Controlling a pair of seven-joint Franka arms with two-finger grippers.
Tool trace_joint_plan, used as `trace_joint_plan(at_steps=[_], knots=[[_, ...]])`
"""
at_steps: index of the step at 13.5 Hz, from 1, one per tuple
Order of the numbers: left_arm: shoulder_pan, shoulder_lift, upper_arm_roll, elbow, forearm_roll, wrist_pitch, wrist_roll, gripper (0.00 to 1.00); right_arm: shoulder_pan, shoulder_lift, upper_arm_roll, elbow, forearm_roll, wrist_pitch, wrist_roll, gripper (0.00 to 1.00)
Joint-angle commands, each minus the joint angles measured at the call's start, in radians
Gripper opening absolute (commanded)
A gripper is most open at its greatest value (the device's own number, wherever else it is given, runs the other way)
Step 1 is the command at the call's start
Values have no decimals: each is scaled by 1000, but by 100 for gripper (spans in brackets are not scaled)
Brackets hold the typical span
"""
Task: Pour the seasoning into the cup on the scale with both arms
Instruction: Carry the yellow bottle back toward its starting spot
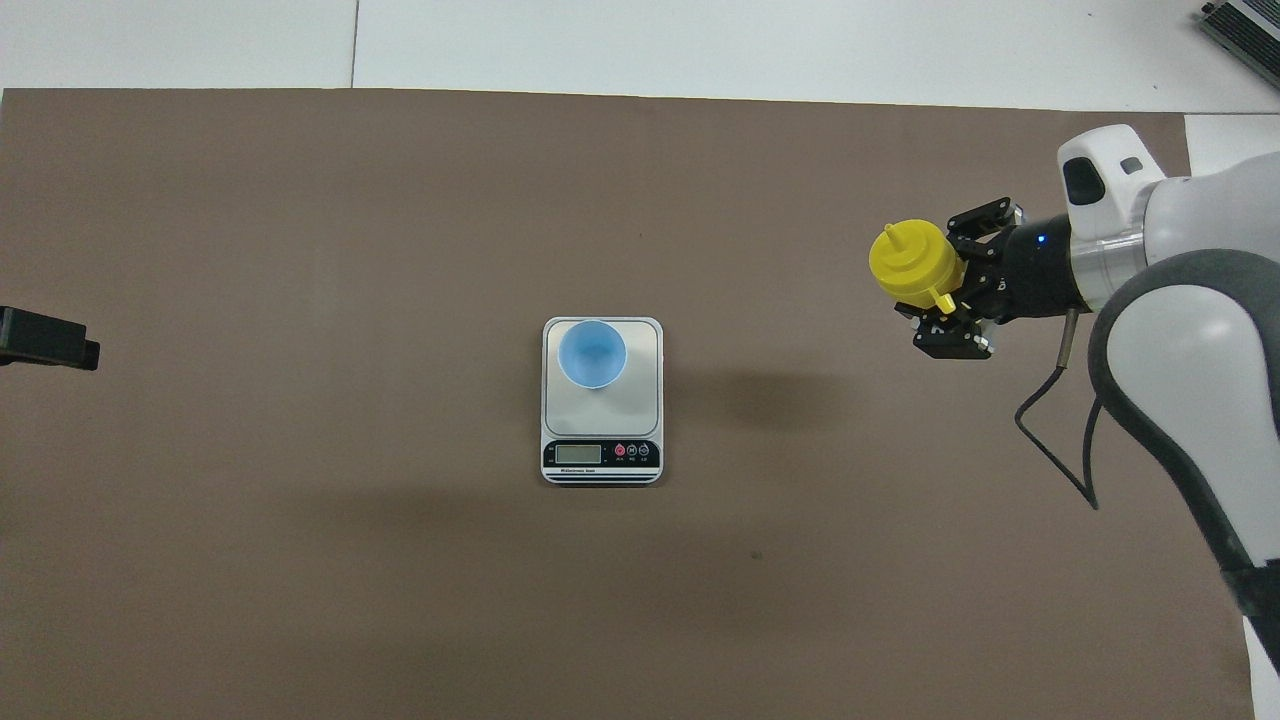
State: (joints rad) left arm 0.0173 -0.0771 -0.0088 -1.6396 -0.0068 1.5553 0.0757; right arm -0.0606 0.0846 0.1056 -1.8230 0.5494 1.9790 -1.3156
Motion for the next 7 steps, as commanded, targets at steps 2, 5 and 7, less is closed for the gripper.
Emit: trace_joint_plan(at_steps=[2,5,7], knots=[[9,-30,-5,-29,-10,-4,-8,100,-41,-49,9,-203,257,135,-215,0],[9,-30,-5,-29,-10,-4,-7,100,-83,-57,9,-300,429,173,-391,0],[9,-30,-5,-29,-10,-4,-7,100,-125,-45,9,-352,571,173,-532,0]])
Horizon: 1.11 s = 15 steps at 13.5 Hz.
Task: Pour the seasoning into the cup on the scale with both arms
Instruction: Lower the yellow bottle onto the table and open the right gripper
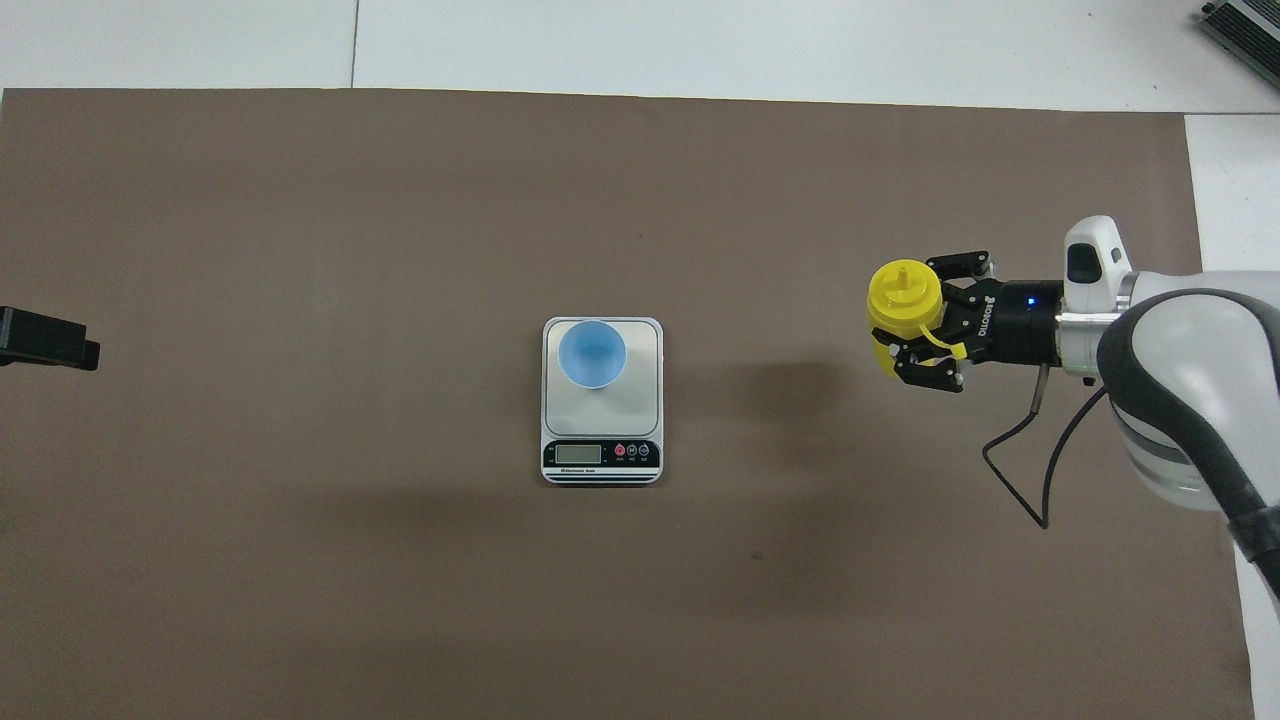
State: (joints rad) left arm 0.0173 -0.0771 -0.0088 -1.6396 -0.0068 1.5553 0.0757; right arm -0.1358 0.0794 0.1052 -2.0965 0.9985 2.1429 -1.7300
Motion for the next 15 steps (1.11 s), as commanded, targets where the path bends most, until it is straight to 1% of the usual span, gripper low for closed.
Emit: trace_joint_plan(at_steps=[1,4,7,10,12,15], knots=[[9,-30,-5,-29,-10,-4,-8,100,-56,-38,8,-97,159,9,-158,0],[9,-30,-5,-29,-10,-6,-7,100,-79,-21,8,-106,173,8,-198,0],[9,-30,-5,-29,-10,-4,-7,100,-96,-23,8,-143,226,8,-230,0],[9,-30,-5,-29,-10,-6,-7,100,-111,-26,8,-166,227,11,-267,0],[9,-30,-5,-29,-10,-4,-7,100,-111,-26,8,-172,229,34,-299,0],[9,-30,-5,-29,-10,-4,-7,100,-131,11,8,-185,275,34,-403,1]])
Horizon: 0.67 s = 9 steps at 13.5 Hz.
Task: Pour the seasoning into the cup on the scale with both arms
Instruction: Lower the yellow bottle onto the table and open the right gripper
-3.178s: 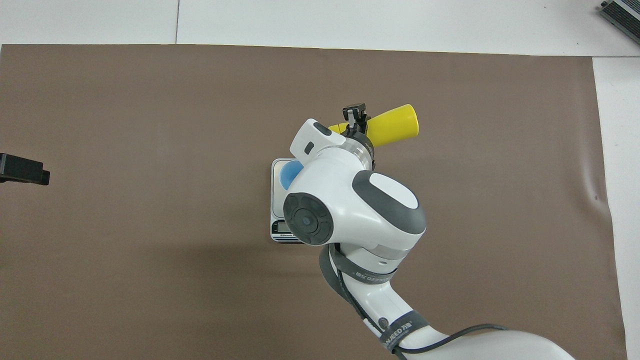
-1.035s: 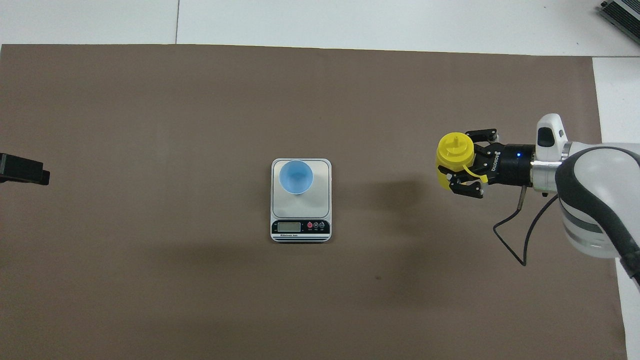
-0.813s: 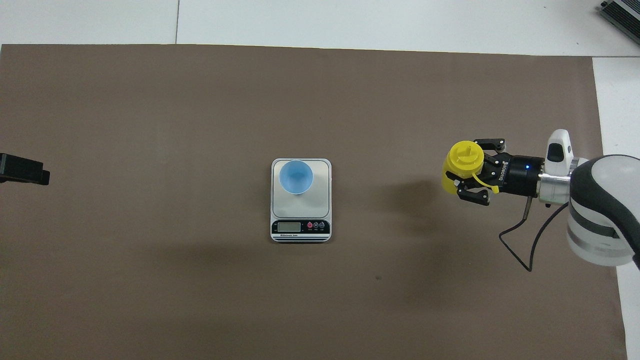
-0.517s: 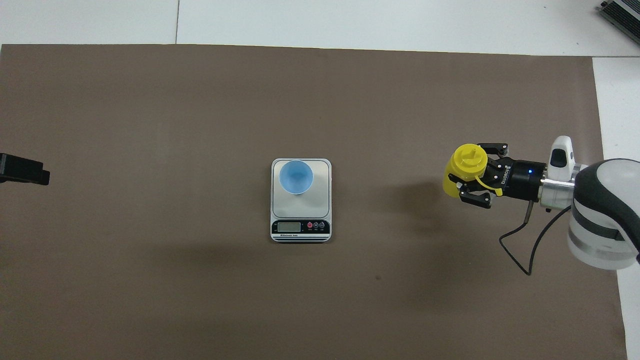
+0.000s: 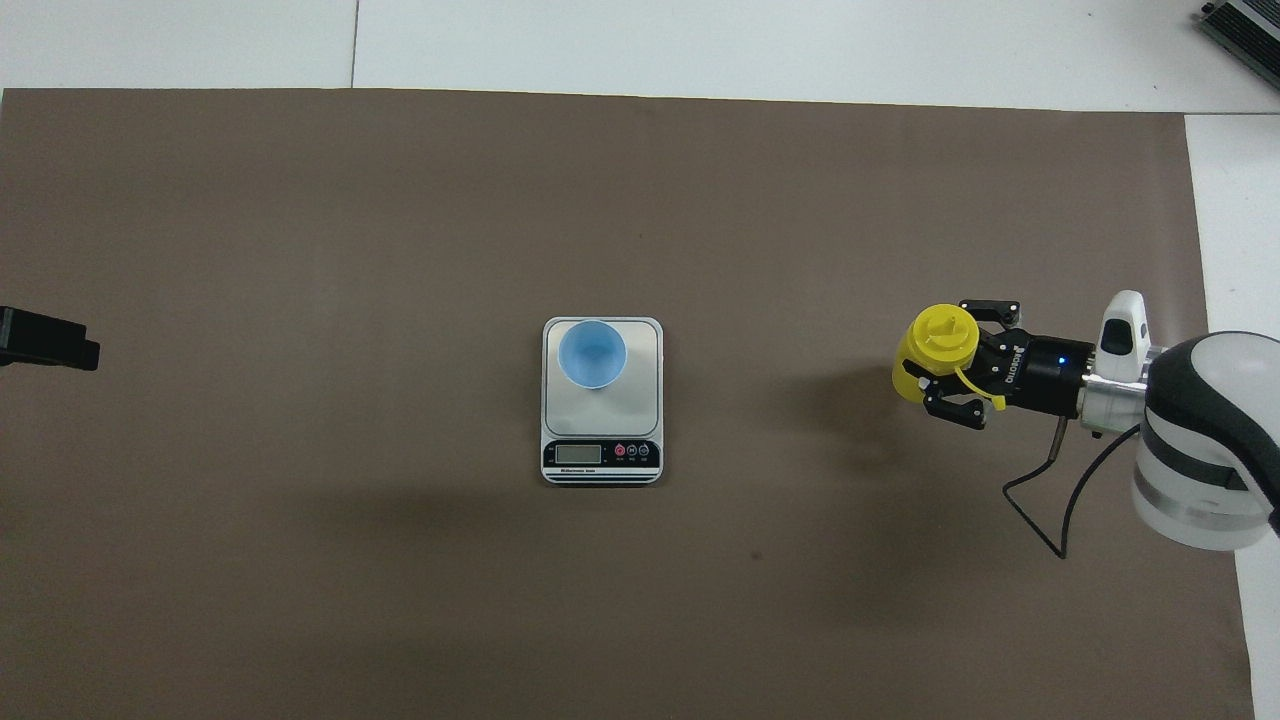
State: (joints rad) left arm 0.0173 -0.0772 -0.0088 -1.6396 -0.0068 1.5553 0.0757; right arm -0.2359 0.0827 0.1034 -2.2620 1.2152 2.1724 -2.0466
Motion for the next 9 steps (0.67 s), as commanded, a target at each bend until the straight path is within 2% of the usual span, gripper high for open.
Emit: trace_joint_plan(at_steps=[1,6,9], knots=[[9,-30,-5,-29,-10,-6,-7,100,-36,17,10,-21,58,4,-110,2],[9,-30,-5,-29,-10,-4,-8,100,-36,19,10,-28,58,26,-167,7],[9,-30,-5,-29,-10,-4,-7,100,-34,19,10,-31,58,32,-216,28]])
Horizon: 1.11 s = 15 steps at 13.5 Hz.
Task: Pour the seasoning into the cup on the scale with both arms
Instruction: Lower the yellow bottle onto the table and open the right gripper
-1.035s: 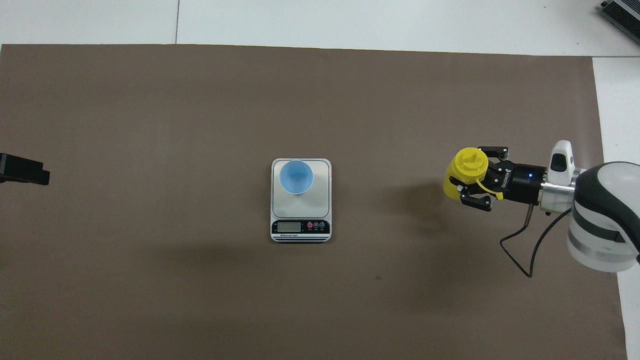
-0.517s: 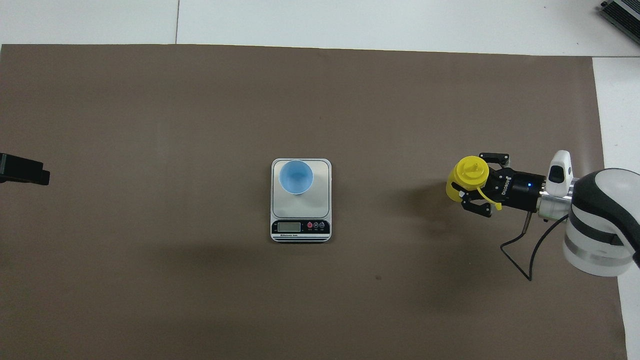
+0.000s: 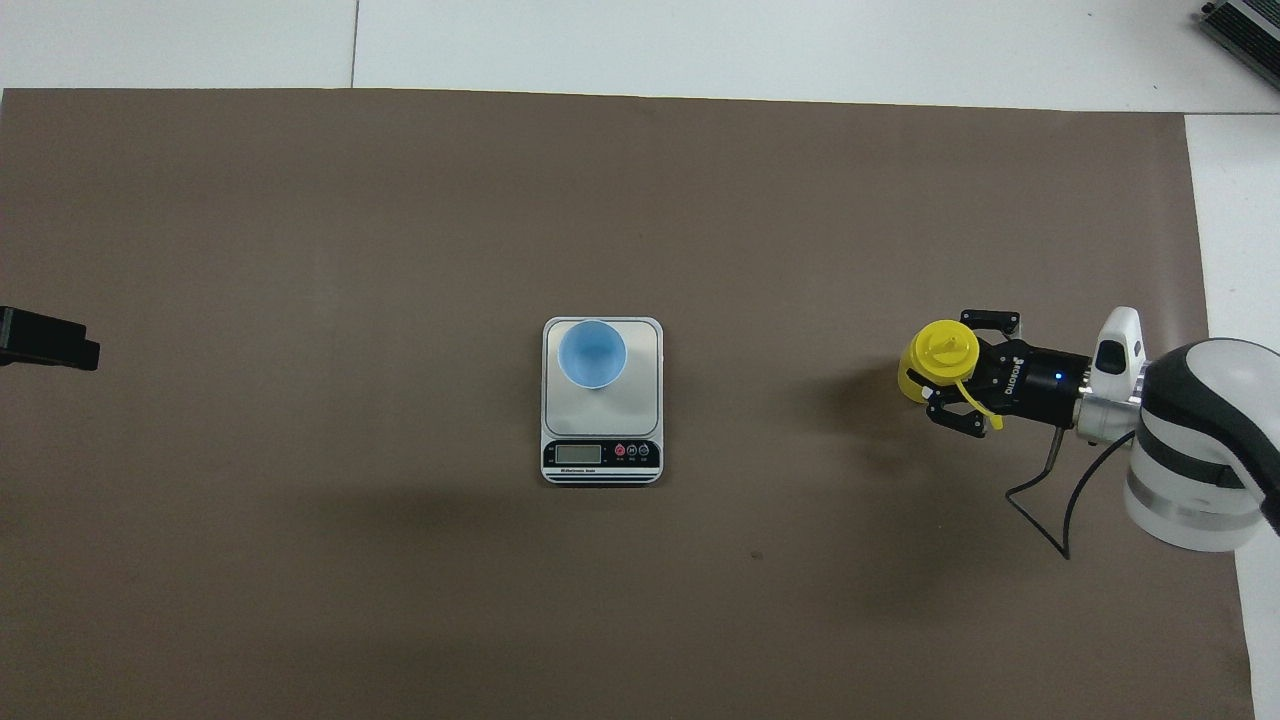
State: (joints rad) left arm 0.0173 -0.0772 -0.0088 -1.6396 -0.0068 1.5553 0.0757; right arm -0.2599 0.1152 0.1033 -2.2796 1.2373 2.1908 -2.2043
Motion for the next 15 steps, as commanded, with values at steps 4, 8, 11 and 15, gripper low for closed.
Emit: trace_joint_plan(at_steps=[4,8,11,15], knots=[[9,-30,-5,-29,-10,-4,-8,100,-13,-12,9,-6,34,24,-127,100],[9,-30,-5,-29,-10,-4,-7,100,-18,-19,4,-1,14,24,-124,100],[9,-30,-5,-29,-10,-4,-7,100,-56,-25,4,5,-102,24,-126,100],[9,-30,-5,-29,-10,-4,-7,100,-96,-38,3,31,-272,20,-126,100]])
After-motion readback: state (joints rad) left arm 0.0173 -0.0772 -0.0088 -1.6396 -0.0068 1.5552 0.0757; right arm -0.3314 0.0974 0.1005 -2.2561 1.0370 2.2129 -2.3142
